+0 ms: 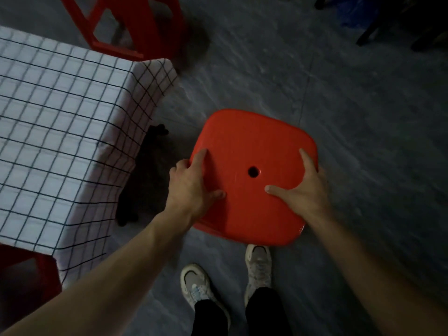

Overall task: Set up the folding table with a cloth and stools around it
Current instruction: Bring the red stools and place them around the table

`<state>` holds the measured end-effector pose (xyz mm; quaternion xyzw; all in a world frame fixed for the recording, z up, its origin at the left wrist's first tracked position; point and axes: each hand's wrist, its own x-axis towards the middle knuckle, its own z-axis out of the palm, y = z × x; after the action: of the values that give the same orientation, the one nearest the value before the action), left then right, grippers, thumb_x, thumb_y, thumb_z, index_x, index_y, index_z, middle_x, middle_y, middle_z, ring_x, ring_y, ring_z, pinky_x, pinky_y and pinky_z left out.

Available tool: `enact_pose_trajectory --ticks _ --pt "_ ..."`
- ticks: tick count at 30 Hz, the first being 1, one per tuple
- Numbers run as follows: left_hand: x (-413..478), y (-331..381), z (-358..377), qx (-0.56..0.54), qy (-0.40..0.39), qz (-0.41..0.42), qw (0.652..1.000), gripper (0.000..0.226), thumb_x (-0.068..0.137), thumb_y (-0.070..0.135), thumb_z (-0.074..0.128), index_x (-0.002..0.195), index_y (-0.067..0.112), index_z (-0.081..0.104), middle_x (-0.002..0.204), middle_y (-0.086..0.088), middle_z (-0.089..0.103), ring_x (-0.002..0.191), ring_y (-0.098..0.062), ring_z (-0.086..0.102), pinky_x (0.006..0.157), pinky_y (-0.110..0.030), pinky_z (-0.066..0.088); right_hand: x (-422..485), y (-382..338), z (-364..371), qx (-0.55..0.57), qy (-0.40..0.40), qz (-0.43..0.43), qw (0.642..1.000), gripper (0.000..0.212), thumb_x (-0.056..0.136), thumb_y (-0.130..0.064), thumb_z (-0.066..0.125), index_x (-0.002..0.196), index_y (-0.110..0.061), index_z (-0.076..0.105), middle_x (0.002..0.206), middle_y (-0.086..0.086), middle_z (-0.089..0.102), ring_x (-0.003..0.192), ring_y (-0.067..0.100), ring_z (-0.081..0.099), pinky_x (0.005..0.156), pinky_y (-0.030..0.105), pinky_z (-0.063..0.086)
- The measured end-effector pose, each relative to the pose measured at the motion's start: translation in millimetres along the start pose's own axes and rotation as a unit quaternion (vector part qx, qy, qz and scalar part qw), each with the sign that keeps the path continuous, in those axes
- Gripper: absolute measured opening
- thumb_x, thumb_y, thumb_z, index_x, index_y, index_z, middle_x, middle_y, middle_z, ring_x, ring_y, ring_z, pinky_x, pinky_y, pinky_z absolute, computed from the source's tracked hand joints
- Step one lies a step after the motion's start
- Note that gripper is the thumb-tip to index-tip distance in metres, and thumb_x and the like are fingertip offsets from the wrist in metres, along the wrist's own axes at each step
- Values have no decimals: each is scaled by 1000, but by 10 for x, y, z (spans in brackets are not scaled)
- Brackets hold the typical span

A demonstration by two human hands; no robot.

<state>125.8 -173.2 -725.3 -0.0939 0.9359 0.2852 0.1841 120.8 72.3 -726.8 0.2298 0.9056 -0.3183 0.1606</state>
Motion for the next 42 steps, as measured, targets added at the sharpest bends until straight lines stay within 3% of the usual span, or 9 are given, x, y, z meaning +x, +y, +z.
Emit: enact_pose_trajectory --ticks 7,11,16,18,24,27,30,35,42 --pt "47 156 35 8 -13 -1 1000 113 60 42 89 150 34 22 136 -20 44 122 -38 43 105 -46 38 30 100 -68 -9 -8 16 1000 126 51 -55 90 145 -56 5 155 10 16 139 35 29 108 58 37" --pt "39 237 -1 0 -34 -15 999 111 64 35 88 150 32 18 139 -22 38 124 -38 39 104 -46 37 92 -74 -128 -81 -39 35 995 133 52 -52 92 146 -49 -2 155 16 10 138 40 28 106 62 37" --pt "14 346 -10 37 -43 -50 997 110 69 37 84 150 36 9 142 -13 33 128 -31 36 96 -47 44 253 -471 -242 -255 -73 -81 961 146 51 -50 93 152 -40 -11 160 13 -21 149 37 -8 118 59 15" --pt "-2 366 -14 66 -28 -61 996 110 71 42 82 150 39 6 146 -9 30 130 -29 35 93 -46 46 384 -624 -224 -280 -88 -136 946 144 51 -55 90 154 -38 -9 160 14 -25 149 36 -12 119 55 7" --pt "-98 341 15 46 -7 -99 994 109 71 48 80 148 53 3 149 1 28 131 -24 33 97 -46 45 699 -920 -44 -289 -139 -262 910 136 54 -59 87 155 -42 -2 164 15 -3 150 35 5 120 50 10" --pt "-139 380 59 43 13 -131 990 105 69 48 81 149 51 13 148 -1 32 128 -25 35 100 -45 42 731 -966 -22 -337 -171 -289 879 134 57 -59 85 155 -41 -5 163 16 -6 149 38 0 120 55 8" --pt "-270 508 152 53 81 -183 978 94 69 43 82 148 43 30 147 -3 37 129 -27 34 100 -44 42 741 -960 -99 -389 -191 -302 849 143 55 -61 86 152 -40 -17 161 15 -16 149 39 -6 118 62 7" --pt "-460 688 456 26 154 -226 962 68 81 33 73 143 29 45 154 -8 33 135 -32 31 98 -48 44 801 -918 -186 -393 -202 -288 850 142 53 -67 84 145 -52 -23 160 13 -13 147 41 2 113 68 15" --pt "-474 614 547 -27 195 -237 951 64 86 35 69 144 36 43 158 1 25 140 -25 22 103 -45 44 822 -930 -159 -407 -202 -295 841 140 53 -67 83 143 -55 -24 160 15 -10 145 42 11 110 68 22"
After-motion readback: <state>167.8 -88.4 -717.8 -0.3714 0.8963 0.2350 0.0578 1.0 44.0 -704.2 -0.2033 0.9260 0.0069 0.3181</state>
